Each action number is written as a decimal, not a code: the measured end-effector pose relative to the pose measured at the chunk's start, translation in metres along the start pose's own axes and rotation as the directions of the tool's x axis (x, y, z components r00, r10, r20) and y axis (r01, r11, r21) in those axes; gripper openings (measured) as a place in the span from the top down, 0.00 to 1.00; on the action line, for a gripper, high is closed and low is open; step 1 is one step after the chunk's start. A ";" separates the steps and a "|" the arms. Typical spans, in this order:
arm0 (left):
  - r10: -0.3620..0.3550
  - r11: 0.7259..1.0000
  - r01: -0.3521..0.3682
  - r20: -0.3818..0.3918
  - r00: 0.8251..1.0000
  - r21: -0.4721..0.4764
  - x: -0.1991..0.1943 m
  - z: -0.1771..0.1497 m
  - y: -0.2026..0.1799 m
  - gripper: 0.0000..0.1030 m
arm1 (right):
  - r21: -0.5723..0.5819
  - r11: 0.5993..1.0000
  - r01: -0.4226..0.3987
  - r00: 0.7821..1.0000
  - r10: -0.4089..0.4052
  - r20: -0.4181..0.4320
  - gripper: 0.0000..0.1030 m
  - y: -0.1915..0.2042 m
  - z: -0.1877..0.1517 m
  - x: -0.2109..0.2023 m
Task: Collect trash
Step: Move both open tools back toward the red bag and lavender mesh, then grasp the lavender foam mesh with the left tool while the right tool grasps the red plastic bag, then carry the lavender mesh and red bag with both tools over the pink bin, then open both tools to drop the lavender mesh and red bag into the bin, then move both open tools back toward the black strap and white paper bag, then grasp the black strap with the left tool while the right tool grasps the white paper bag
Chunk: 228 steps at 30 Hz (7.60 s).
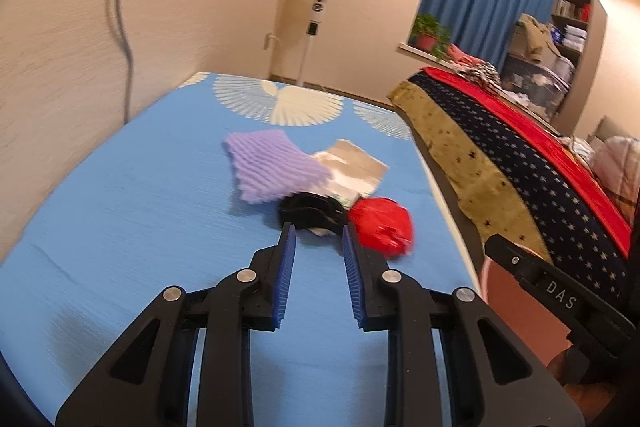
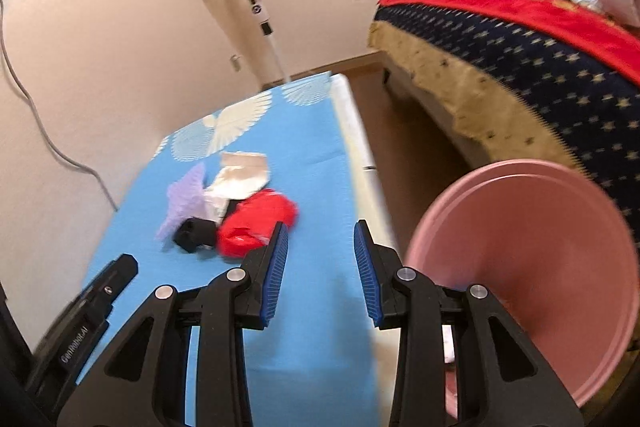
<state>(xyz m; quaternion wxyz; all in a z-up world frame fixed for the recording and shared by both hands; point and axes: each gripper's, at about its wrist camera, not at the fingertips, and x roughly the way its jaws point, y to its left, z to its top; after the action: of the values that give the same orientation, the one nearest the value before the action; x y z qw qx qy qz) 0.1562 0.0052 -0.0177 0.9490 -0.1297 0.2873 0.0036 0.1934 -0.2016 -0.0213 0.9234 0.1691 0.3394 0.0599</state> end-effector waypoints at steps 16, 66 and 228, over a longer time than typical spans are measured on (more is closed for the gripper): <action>0.035 0.988 -0.038 -0.023 0.999 -0.151 0.046 0.024 0.048 0.76 | 0.043 0.995 -0.088 0.986 0.093 -0.136 0.34 0.024 0.006 0.089; -0.062 0.988 0.058 -0.023 0.998 -0.142 -0.015 0.027 0.034 0.94 | -0.110 0.991 -0.074 0.997 0.070 -0.046 0.80 0.026 0.004 -0.033; 0.083 0.994 -0.092 -0.161 0.983 -0.050 0.063 0.001 0.026 0.92 | 0.078 0.980 -0.181 0.978 0.188 -0.091 0.77 0.022 0.017 0.071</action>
<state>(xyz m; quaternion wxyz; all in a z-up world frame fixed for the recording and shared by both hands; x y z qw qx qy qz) 0.2071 0.0264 -0.0581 0.9179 -0.1441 0.3672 0.0433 0.2588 -0.1698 -0.0444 0.8897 0.2289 0.3687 0.1418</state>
